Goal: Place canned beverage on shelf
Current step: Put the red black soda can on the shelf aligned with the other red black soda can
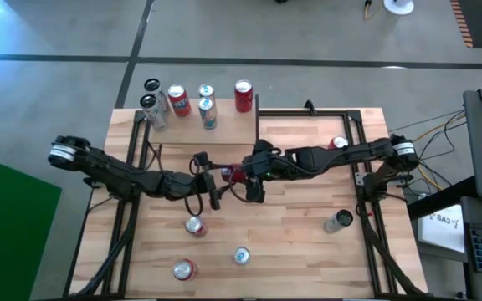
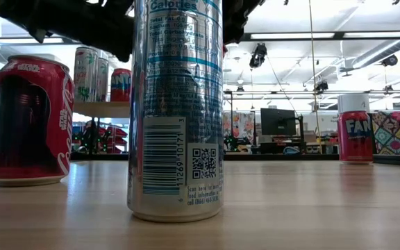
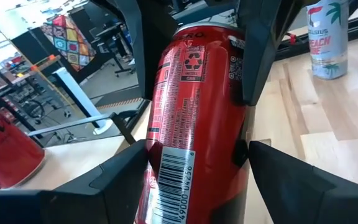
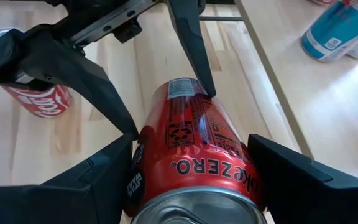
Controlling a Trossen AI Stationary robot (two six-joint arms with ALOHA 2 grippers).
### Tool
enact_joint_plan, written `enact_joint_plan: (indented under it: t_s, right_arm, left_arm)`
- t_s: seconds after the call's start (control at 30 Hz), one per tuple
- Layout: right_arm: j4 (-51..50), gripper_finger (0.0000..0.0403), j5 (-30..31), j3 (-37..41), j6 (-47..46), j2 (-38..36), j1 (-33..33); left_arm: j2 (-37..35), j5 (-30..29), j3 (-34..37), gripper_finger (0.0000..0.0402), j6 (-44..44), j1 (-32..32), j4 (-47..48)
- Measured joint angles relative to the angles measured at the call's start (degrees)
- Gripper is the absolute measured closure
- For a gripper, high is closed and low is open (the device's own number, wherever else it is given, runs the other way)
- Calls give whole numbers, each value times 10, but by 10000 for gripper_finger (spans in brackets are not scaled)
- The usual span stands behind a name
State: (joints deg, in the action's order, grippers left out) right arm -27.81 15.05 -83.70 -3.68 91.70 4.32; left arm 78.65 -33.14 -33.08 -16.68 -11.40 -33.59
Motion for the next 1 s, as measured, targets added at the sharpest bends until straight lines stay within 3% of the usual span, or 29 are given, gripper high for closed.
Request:
enact_joint_plan:
  t_s: [0.37, 0.73, 1.0]
  right_arm:
    - [5, 126, -3, 0, -4, 0, 0]
    - [7, 126, -4, 0, -9, 0, 1]
    - [18, 126, -5, 0, -26, 0, 1]
  left_arm:
    - [6, 9, 0, 132, -4, 0, 2]
    - [7, 7, 0, 17, -23, 0, 2]
    - [31, 2, 0, 2, -22, 2, -3]
